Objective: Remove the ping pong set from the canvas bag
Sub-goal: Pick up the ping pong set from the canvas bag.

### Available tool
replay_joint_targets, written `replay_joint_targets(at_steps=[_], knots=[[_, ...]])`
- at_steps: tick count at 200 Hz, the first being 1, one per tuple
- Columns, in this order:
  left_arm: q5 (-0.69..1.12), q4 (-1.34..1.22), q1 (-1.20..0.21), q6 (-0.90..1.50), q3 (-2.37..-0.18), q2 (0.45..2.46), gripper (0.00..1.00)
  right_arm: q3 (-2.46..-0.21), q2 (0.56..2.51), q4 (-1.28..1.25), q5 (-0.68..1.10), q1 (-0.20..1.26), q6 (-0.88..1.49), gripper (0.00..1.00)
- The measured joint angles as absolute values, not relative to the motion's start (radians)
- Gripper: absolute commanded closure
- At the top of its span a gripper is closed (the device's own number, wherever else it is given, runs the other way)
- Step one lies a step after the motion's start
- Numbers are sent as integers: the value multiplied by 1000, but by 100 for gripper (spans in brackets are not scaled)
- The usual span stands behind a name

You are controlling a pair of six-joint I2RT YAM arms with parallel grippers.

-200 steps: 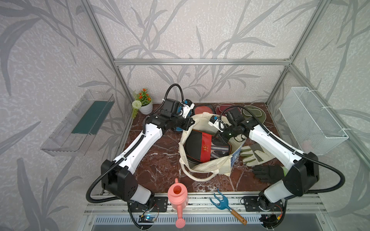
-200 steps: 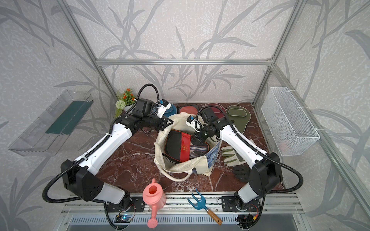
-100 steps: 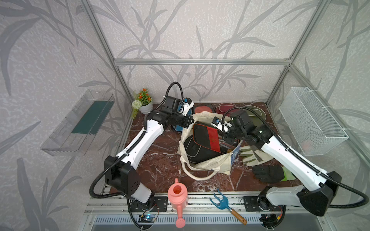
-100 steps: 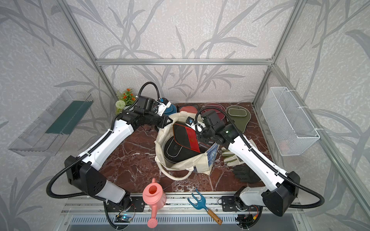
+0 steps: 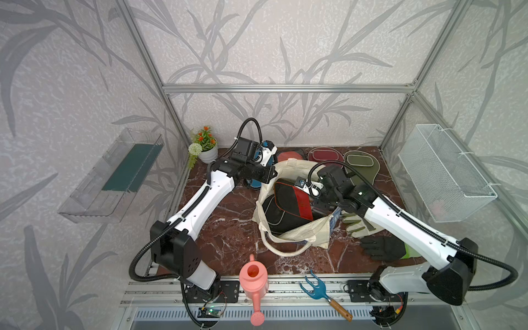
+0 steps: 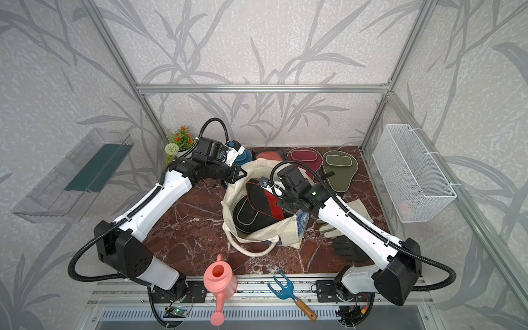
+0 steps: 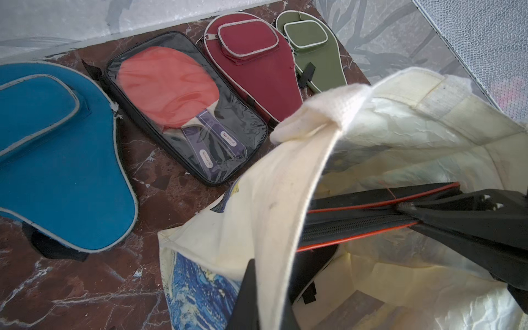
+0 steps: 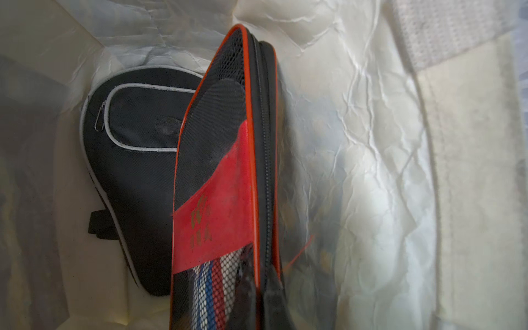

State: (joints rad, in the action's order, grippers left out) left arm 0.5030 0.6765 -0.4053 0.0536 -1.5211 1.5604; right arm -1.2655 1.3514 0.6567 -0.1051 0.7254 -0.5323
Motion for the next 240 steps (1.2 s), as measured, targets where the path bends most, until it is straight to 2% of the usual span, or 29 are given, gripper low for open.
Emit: replay_joint_targets(at_steps=[11, 28, 93, 131, 137, 145, 168, 240], knots=[[503, 678, -405, 53, -1521, 1560, 100, -1265, 1352, 658, -96, 725, -524, 100], [503, 679, -405, 53, -1521, 1560, 100, -1265, 1352, 668, -76, 724, -514, 94], [513, 680, -406, 52, -1521, 1560, 100, -1302, 1415, 742, 89, 675, -465, 60], [521, 682, -406, 48, -1521, 1560, 100, -1334, 1470, 754, 118, 655, -455, 56], [521, 682, -406, 46, -1521, 1560, 100, -1338, 1478, 754, 119, 654, -453, 57], [521, 682, -406, 45, -1521, 1560, 100, -1346, 1490, 757, 118, 652, -453, 64], [521, 685, -406, 44, -1520, 1560, 100, -1375, 1516, 764, 106, 648, -443, 100], [506, 690, -406, 44, -1522, 1560, 100, -1433, 1534, 828, 68, 652, -434, 100]])
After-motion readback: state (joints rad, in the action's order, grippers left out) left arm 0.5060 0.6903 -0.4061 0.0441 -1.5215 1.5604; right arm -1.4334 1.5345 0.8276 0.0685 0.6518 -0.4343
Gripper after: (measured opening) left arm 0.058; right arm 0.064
